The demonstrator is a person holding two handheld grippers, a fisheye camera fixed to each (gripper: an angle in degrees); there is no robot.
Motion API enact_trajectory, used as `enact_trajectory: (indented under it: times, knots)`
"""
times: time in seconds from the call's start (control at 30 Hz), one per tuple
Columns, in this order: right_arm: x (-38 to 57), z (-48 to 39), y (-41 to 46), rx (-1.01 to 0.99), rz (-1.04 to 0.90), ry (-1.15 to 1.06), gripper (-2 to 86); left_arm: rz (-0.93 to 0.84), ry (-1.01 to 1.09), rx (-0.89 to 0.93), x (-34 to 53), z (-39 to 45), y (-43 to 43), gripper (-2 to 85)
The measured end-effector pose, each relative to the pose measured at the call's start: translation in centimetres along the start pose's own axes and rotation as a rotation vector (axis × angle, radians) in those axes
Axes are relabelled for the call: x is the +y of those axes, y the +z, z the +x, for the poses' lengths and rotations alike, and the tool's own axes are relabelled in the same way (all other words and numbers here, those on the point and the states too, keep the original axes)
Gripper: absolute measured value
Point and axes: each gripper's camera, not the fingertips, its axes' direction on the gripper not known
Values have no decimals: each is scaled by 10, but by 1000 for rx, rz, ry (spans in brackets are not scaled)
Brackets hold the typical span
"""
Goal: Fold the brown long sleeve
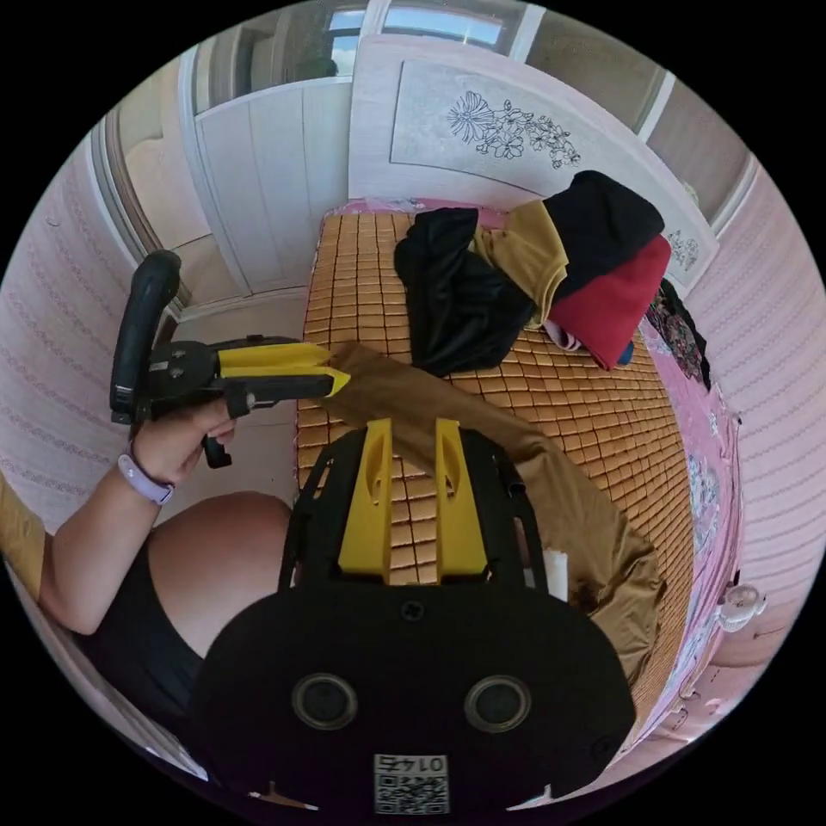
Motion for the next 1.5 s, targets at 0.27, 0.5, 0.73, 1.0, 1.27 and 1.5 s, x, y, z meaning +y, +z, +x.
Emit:
enact_trajectory:
  times: [0.27, 0.5, 0.73, 1.0, 1.27, 1.5]
  knots:
    - [-78, -19, 104, 22, -119, -134, 23, -98, -56, 14, 3, -15, 23, 7]
    - [-82, -10, 102, -51, -28, -150, 4, 84, -96, -72, 2, -14, 5, -5]
    - [-84, 17, 92, -61, 36, 50, 75, 85, -236, -108, 8, -24, 10, 62]
    - [95, 49, -18, 64, 164, 227, 79, 220, -154, -62, 5, 5, -21, 52]
    - [344, 41, -103, 269, -146, 756, 79, 123, 271, 243, -16, 122, -27, 51]
    - [429, 49, -138, 335, -88, 1000, 79, -70, 561, 485, 6, 246, -7, 61]
